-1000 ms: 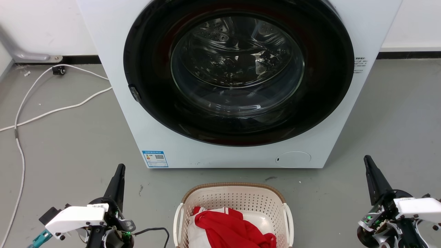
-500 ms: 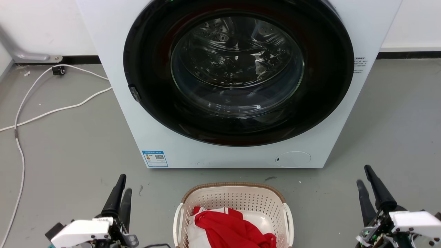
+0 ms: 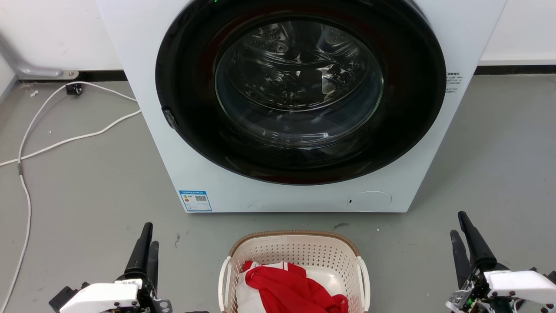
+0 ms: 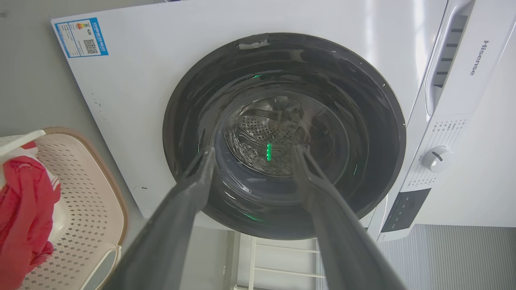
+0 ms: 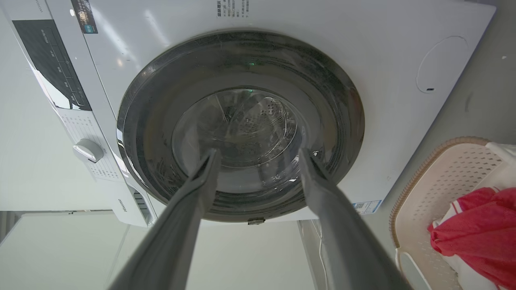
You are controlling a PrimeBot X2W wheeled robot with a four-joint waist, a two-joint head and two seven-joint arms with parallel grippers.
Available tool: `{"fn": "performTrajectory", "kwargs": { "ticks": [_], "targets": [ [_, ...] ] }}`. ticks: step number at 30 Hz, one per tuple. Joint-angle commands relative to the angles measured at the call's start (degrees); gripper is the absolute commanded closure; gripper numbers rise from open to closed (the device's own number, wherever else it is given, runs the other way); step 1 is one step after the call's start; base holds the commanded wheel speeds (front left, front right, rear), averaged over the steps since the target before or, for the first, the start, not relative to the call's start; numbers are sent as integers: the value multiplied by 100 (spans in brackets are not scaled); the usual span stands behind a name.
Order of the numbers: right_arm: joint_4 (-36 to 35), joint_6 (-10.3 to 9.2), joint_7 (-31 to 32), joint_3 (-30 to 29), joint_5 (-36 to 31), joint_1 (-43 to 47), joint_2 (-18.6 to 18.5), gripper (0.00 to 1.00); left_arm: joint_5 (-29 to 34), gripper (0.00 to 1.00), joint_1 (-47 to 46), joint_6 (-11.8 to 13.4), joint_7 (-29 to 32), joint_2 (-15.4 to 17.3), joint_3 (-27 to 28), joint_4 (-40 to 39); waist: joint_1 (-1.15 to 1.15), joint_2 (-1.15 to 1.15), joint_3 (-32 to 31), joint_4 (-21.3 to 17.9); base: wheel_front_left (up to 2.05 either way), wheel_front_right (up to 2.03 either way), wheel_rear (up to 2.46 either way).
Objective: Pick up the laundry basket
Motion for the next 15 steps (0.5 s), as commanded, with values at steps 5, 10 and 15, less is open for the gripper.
{"fn": "performTrajectory", "kwargs": {
  "ticks": [5,10,15],
  "targets": [
    [-215,8,-168,-15,-434,26,-14,0,368,0,35,-6,-170,19,109,-182,0,0,-10,-1,0,0,0],
    [-246,8,-288,-89,-1092,61,-14,0,696,0,81,-7,-289,21,256,-264,0,0,-20,2,0,0,0],
    [-388,8,-400,-184,-1899,43,-14,0,1148,0,109,-8,-404,23,373,-416,0,0,-23,10,0,0,0]
  ]
}}
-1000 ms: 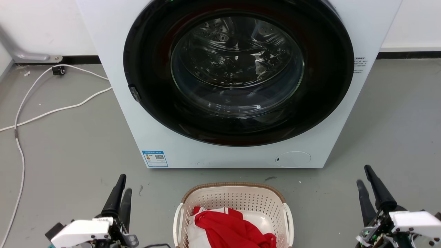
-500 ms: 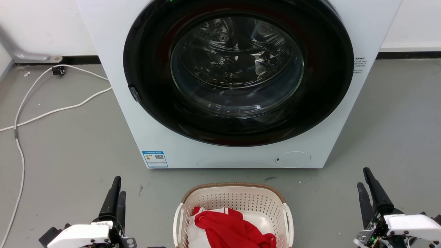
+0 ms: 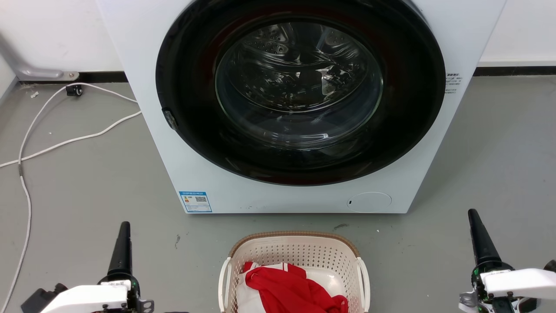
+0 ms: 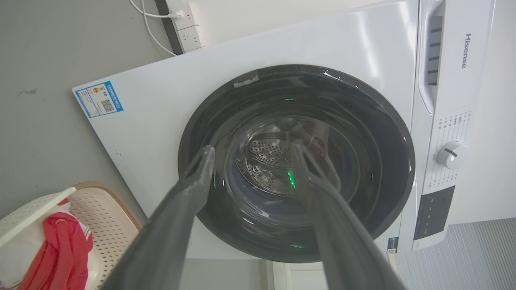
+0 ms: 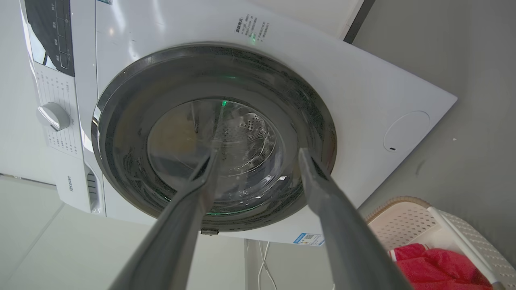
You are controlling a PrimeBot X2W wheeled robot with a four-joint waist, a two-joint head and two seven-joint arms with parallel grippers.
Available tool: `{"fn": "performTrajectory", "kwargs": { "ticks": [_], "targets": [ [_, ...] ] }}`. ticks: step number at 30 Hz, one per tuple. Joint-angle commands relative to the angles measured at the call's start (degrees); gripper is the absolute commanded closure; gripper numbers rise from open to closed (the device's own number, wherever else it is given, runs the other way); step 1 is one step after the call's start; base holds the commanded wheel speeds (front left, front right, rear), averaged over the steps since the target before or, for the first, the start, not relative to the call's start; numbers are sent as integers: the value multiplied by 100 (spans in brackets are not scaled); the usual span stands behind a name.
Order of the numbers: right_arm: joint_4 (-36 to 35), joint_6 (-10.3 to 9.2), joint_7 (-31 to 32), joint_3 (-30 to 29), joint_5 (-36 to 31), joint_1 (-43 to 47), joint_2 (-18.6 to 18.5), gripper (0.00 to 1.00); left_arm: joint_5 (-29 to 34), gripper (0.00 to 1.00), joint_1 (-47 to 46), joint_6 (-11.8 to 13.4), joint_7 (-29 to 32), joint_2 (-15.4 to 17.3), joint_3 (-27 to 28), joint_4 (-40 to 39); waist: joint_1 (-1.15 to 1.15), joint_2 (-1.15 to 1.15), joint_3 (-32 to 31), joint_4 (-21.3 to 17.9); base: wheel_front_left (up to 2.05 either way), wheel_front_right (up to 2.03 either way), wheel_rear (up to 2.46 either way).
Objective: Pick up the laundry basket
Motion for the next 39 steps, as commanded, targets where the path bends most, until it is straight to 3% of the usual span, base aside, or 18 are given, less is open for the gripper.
{"fn": "performTrajectory", "kwargs": {
  "ticks": [1,8,12,15,21,39],
  "targets": [
    [-199,8,-62,-34,-400,-69,-16,0,200,0,-16,-8,-75,23,86,-165,0,0,1,4,0,0,0],
    [-645,9,-210,-79,-1730,-73,-16,0,1170,0,-5,94,-222,25,208,-626,0,0,7,9,0,0,0],
    [-841,9,-289,12,-2403,-31,-16,0,1573,0,55,266,-303,26,113,-892,0,0,7,5,0,0,0],
    [-899,9,-347,170,-2810,24,-16,0,1810,0,166,230,-361,26,-47,-972,0,0,-2,1,0,0,0],
    [-1103,10,-460,285,-3641,115,-17,0,2791,0,270,366,-468,27,-214,-1237,0,0,-6,-5,0,0,0],
    [-1201,11,-757,292,-5078,331,-17,0,5144,0,470,639,-767,40,-1070,-1643,0,0,-10,-14,0,0,0]
  ]
}}
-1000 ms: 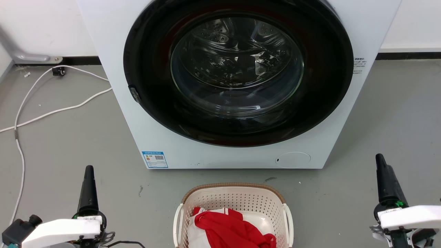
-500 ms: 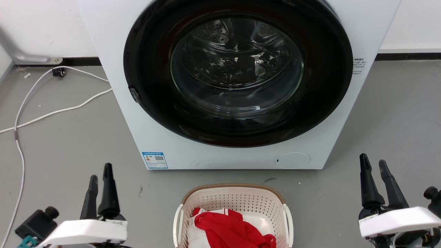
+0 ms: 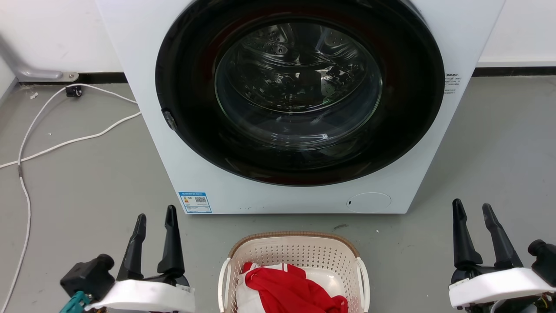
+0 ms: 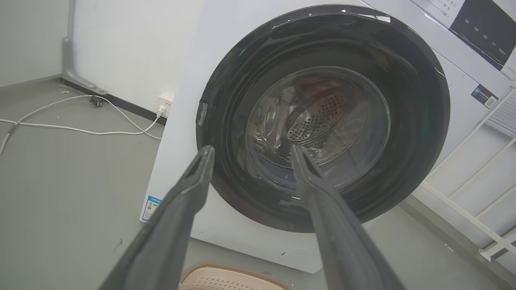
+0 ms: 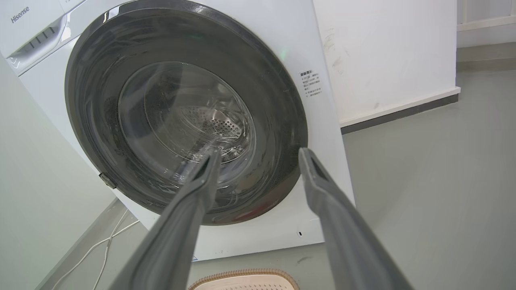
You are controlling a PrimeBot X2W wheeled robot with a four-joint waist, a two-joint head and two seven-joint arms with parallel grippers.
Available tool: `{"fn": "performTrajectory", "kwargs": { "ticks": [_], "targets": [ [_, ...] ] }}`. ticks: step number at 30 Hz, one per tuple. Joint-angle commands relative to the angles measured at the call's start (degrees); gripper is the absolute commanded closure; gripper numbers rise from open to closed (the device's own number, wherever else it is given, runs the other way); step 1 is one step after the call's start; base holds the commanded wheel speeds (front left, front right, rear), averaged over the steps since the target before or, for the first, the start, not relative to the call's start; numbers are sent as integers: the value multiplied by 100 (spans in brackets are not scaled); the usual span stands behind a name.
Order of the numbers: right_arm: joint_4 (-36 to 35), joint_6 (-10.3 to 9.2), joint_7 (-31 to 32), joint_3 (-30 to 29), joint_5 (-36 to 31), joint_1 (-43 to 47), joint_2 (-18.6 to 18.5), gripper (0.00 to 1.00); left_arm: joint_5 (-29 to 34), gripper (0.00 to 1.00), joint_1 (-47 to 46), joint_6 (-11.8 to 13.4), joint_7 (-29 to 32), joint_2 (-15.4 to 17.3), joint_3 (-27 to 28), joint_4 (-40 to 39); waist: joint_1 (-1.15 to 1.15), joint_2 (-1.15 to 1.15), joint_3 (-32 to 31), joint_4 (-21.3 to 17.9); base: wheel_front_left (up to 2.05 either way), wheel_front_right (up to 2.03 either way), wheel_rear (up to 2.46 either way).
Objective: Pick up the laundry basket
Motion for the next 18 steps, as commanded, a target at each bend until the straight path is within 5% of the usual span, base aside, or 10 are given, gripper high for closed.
{"fn": "performTrajectory", "kwargs": {
  "ticks": [1,18],
  "targets": [
    [-42,11,-67,-5,-227,24,-19,0,293,0,20,40,-72,50,-85,-57,0,0,-1,0,0,0,0],
    [146,12,-284,18,-1252,143,-19,0,1215,0,138,233,-301,290,-650,148,0,0,-32,6,0,0,0]
  ]
}}
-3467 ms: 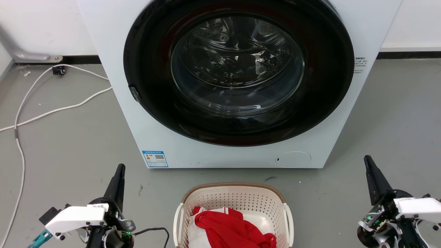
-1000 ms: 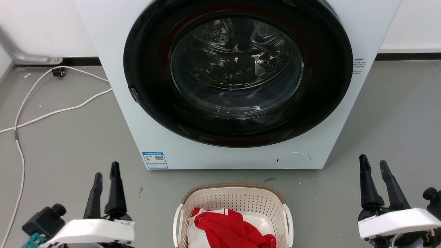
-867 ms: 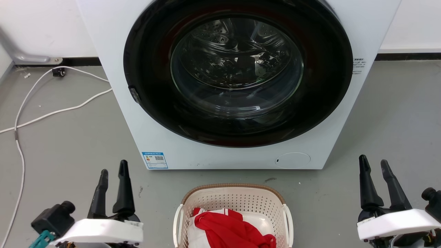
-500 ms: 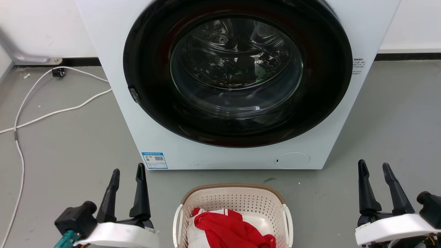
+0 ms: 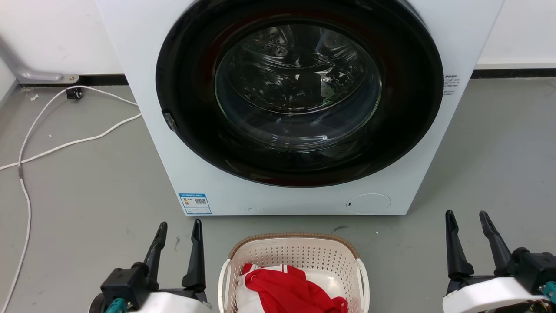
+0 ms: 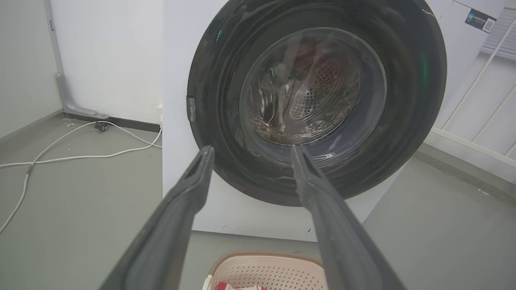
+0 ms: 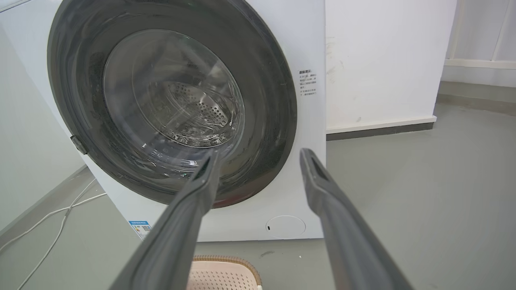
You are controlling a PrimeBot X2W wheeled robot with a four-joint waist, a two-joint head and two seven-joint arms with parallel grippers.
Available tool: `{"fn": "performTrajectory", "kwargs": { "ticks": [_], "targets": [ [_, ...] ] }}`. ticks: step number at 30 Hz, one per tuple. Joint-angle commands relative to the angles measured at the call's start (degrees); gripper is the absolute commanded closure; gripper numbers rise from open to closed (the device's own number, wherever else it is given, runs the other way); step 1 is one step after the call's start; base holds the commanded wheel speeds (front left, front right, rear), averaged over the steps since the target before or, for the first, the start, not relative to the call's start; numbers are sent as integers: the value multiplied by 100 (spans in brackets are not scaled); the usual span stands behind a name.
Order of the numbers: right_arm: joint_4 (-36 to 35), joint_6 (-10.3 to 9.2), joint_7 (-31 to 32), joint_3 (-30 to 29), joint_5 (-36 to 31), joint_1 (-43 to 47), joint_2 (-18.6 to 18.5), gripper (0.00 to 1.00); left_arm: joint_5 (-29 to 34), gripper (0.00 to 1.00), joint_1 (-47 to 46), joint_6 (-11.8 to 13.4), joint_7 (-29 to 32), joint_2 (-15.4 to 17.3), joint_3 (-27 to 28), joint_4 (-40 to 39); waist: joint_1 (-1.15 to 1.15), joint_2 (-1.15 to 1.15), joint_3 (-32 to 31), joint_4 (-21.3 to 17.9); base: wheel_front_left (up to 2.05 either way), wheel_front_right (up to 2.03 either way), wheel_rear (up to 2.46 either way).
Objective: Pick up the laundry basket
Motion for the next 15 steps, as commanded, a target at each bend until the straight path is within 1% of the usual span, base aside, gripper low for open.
{"fn": "performTrajectory", "kwargs": {
  "ticks": [1,8,15],
  "targets": [
    [-19,12,-44,10,-152,36,-18,0,146,0,25,7,-57,44,-47,-19,0,0,2,-2,0,0,0],
    [2,12,-136,21,-530,67,-17,0,494,0,75,33,-146,94,-223,48,0,0,3,-5,0,0,0],
    [-54,7,-215,60,-657,117,-17,0,639,0,141,-121,-229,48,-198,90,0,0,-7,-13,0,0,0]
  ]
}}
